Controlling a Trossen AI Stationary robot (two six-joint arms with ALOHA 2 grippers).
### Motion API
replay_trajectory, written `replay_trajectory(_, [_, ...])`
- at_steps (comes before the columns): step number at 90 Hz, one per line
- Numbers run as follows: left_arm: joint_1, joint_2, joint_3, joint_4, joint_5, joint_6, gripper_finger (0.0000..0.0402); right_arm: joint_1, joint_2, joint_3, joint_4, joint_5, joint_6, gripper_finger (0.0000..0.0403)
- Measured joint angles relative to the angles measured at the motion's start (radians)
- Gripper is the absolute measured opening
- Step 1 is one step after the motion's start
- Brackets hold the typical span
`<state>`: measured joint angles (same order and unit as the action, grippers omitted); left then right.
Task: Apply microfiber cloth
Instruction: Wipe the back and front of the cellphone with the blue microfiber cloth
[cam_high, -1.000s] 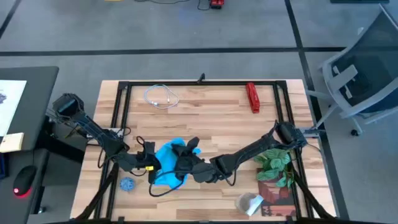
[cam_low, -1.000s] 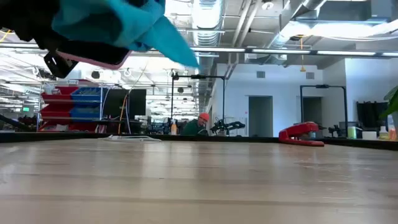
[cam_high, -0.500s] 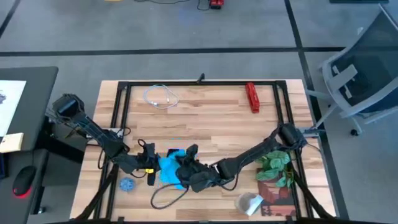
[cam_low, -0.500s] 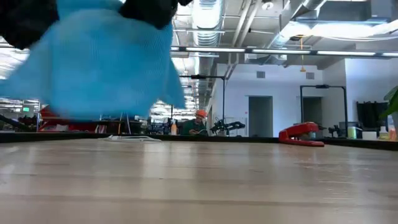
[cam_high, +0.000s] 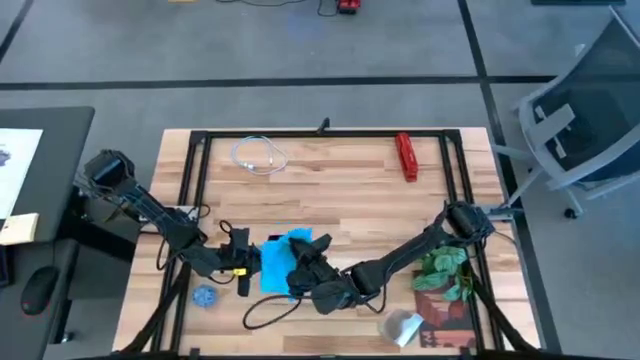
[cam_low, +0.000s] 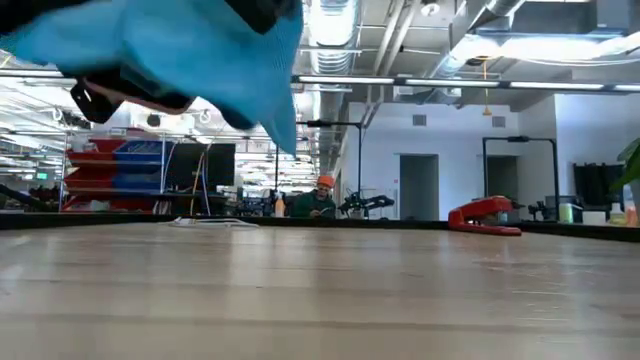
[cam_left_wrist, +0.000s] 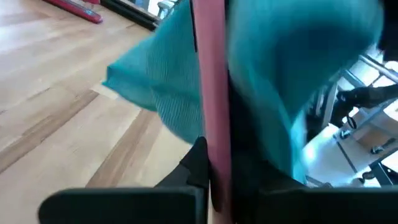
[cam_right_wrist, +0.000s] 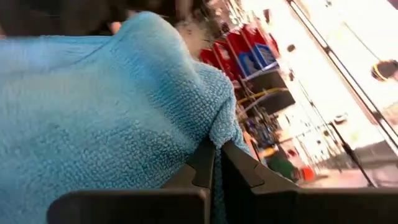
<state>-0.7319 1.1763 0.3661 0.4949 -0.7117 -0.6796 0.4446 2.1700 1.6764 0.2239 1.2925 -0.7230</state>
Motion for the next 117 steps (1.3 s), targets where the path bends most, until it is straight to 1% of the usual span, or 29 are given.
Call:
replay_trajectory(5, [0.000,0.001,0.000,-0.005,0.003,0.000,0.0011,0.000,0.000,0.000,-0.003,-0.002,0.038,0.0000])
replay_trajectory(10, [0.000,0.001,0.000,-0.005,0.004,0.001,0.0011,0.000,-0.001,0.000,-0.020,-0.030,0.106,0.0000])
replay_trajectory(26, [-0.003,0.005,-0.005,0.025,0.020,0.048,0.0011,0.000,-0.008,0.005,-0.143,-0.254,0.378,0.0000])
replay_trajectory(33, [-0.003,0.005,-0.005,0.033,0.019,0.066,0.0011,0.000,-0.010,0.006,-0.215,-0.324,0.460,0.0000])
replay_trajectory(38, [-0.003,0.006,-0.002,0.032,0.010,0.077,0.0011,0.000,-0.010,0.006,-0.263,-0.351,0.494,0.0000])
replay_trajectory(56, [-0.001,0.006,0.005,0.048,-0.008,0.085,0.0011,0.030,-0.006,0.004,-0.465,-0.369,0.596,0.0000])
replay_trajectory(64, [-0.004,0.001,0.015,0.084,0.016,0.086,0.0011,0.042,0.001,-0.001,-0.595,-0.317,0.683,0.0000])
replay_trajectory(71, [-0.005,-0.003,0.013,0.092,0.015,0.108,0.0011,0.051,0.002,-0.001,-0.700,-0.267,0.792,0.0000])
replay_trajectory(80, [-0.002,0.000,0.011,0.113,-0.004,0.141,0.0011,0.075,-0.002,0.000,-0.742,-0.255,0.892,0.0000])
replay_trajectory(86, [-0.002,-0.003,0.011,0.124,-0.032,0.146,0.0011,0.094,-0.002,0.000,-0.717,-0.258,0.894,0.0000])
replay_trajectory(93, [-0.001,-0.002,0.011,0.112,-0.085,0.145,0.0011,0.116,-0.002,0.000,-0.640,-0.268,0.841,0.0000])
replay_trajectory(103, [0.001,-0.002,0.010,0.120,-0.157,0.142,0.0011,0.141,-0.002,0.001,-0.489,-0.270,0.680,0.0000])
replay_trajectory(117, [0.009,0.000,0.009,0.159,-0.176,0.141,0.0011,0.132,-0.003,0.002,-0.262,-0.270,0.463,0.0000])
